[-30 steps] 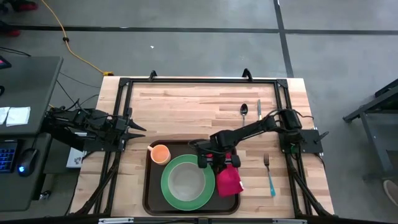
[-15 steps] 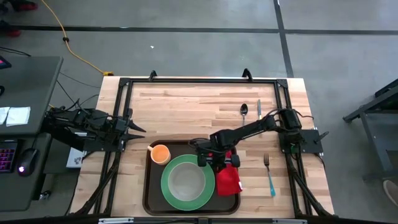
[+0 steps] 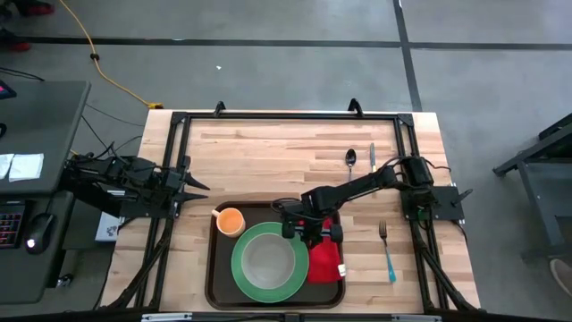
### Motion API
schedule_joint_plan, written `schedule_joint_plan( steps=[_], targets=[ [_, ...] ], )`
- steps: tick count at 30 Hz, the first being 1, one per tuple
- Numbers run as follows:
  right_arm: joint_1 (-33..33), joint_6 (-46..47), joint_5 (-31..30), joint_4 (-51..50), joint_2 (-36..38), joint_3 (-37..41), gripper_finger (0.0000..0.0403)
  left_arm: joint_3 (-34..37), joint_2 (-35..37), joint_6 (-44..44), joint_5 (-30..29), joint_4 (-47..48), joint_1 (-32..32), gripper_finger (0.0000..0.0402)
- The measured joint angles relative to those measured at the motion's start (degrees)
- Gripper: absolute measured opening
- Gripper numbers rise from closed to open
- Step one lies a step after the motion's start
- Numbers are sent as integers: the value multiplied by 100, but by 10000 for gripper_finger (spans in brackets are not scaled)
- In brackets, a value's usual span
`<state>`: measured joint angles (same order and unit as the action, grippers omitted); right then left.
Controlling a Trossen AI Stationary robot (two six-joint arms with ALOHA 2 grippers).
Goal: Set up tray
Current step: Put the red napkin on the brown serving tray
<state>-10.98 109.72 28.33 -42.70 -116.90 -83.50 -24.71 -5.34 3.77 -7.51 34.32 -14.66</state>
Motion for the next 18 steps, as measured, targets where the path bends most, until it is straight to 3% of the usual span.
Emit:
schedule_joint_plan(
  steps=[18],
  targets=[
    [0,23,-72,-152,-2,0,1,0,-1,70,15,-1,0,136]
  ],
)
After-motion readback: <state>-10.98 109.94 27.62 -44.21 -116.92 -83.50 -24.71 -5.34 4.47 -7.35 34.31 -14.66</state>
